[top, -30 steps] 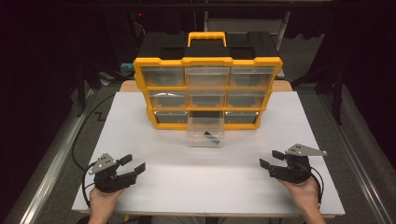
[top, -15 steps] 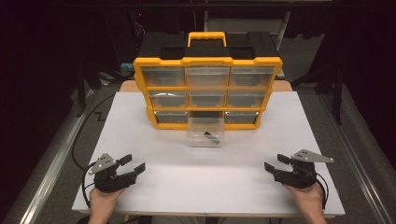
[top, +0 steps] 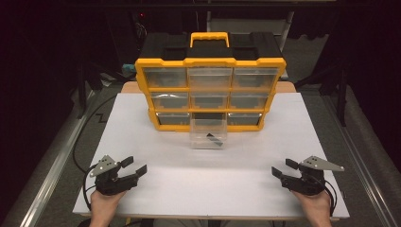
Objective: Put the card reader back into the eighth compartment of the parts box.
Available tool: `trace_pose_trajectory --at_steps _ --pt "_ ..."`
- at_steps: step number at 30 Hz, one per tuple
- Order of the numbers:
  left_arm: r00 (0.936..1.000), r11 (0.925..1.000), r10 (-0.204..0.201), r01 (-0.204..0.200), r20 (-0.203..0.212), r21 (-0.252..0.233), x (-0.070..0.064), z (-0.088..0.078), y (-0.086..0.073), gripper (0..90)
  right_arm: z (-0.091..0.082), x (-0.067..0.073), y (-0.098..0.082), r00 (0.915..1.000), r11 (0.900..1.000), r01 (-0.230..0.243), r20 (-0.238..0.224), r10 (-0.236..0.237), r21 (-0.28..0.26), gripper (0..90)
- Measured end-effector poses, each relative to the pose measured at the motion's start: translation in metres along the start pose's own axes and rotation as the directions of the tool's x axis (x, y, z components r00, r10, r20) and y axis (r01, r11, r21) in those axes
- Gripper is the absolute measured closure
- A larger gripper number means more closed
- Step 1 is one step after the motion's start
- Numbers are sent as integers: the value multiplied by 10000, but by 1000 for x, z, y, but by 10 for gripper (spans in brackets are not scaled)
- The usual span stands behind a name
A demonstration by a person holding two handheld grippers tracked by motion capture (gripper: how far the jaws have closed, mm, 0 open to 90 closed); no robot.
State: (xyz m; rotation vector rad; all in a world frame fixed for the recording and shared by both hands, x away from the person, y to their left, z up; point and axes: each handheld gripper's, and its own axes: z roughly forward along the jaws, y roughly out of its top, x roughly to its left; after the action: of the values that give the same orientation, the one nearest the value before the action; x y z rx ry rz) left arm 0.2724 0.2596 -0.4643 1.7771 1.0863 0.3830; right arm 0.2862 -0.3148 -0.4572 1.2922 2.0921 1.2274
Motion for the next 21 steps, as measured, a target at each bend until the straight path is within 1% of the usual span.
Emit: trace_pose_trajectory --at_steps 4,8,12,15,16,21 --pt "10000 10000 -9 9 -15 -16 0 0 0 313 -3 -1 -3 10000 9999 -73 30 73 -94 302" --pt "10000 10000 -10 10 -30 -19 0 0 0 313 -5 -2 -6 10000 9998 -41 17 41 -177 291" --pt "10000 10000 -8 8 -30 -26 0 0 0 313 -7 -2 -9 9999 9994 -138 48 139 -306 284" --pt "10000 10000 2 -2 -29 -24 0 0 0 313 -10 -3 -12 9996 9990 -234 121 239 -385 280" --pt "10000 10000 2 -2 -30 -24 0 0 0 313 -11 -3 -12 9997 9989 -184 166 191 -436 279" --pt "10000 10000 -6 6 -33 -61 0 0 0 313 -14 -4 -17 9993 9979 -265 255 280 -584 277"
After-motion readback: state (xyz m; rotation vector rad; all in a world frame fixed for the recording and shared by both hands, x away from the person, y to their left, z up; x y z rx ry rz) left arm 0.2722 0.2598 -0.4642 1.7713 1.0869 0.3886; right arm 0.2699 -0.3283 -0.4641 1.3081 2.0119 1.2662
